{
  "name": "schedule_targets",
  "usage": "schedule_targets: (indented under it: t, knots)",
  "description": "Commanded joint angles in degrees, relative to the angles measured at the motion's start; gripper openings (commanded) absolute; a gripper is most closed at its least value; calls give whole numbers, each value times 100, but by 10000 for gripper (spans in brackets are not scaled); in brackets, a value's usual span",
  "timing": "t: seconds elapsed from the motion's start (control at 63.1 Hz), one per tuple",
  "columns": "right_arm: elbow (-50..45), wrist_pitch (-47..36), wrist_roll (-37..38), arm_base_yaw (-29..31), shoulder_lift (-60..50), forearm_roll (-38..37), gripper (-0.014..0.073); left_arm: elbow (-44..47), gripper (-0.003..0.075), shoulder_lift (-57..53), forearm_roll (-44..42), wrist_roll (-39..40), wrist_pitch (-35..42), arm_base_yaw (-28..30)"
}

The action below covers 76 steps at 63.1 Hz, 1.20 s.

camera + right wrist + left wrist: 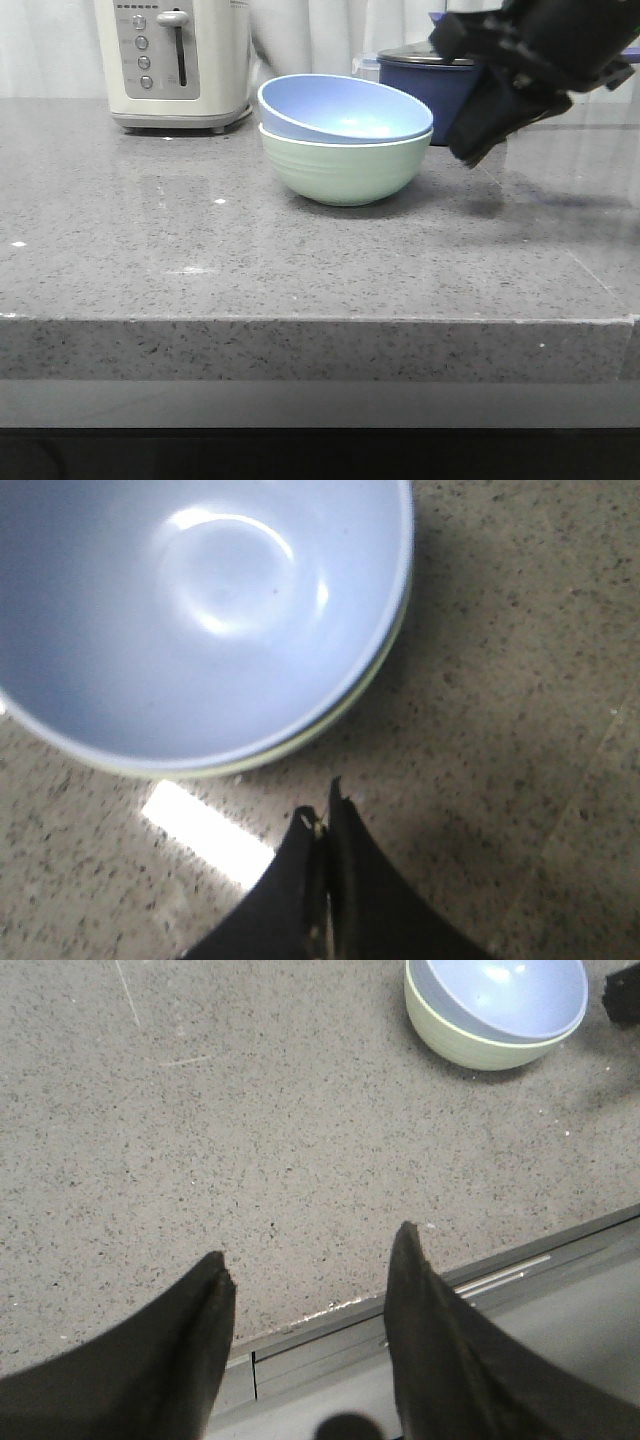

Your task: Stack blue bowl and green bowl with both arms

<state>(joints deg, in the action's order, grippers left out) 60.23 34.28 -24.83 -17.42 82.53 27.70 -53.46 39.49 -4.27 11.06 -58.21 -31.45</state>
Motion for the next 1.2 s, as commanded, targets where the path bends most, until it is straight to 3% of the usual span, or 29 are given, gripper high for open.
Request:
schedule_targets:
  t: [0.0, 0.301, 0.649, 0.855, 0.95, 1.093, 1.188]
  knots:
    - [205, 323, 348, 4, -581, -376, -61, -120, 344, -104, -22, 70, 369, -30]
    - [11, 1283, 2277, 4, -2228, -2417, -61, -120, 344, -104, -22, 70, 421, -30]
    - [-972, 1629, 2517, 4, -4604, -2437, -62, -120, 344, -104, -56, 70, 621, -30]
    - [-1390, 1634, 2517, 4, -5472, -2437, -63, -120, 338, -104, -123, 70, 621, -30]
    - [-1453, 1634, 2517, 4, -5602, -2437, -63, -120, 250, -104, -136, 70, 621, -30]
    - [-1459, 1644, 2517, 4, -5596, -2437, -63, -120, 31, -104, -172, 70, 616, -30]
    - [-1459, 1644, 2517, 4, -5596, -2437, -63, -120, -20, -104, -172, 70, 616, -30]
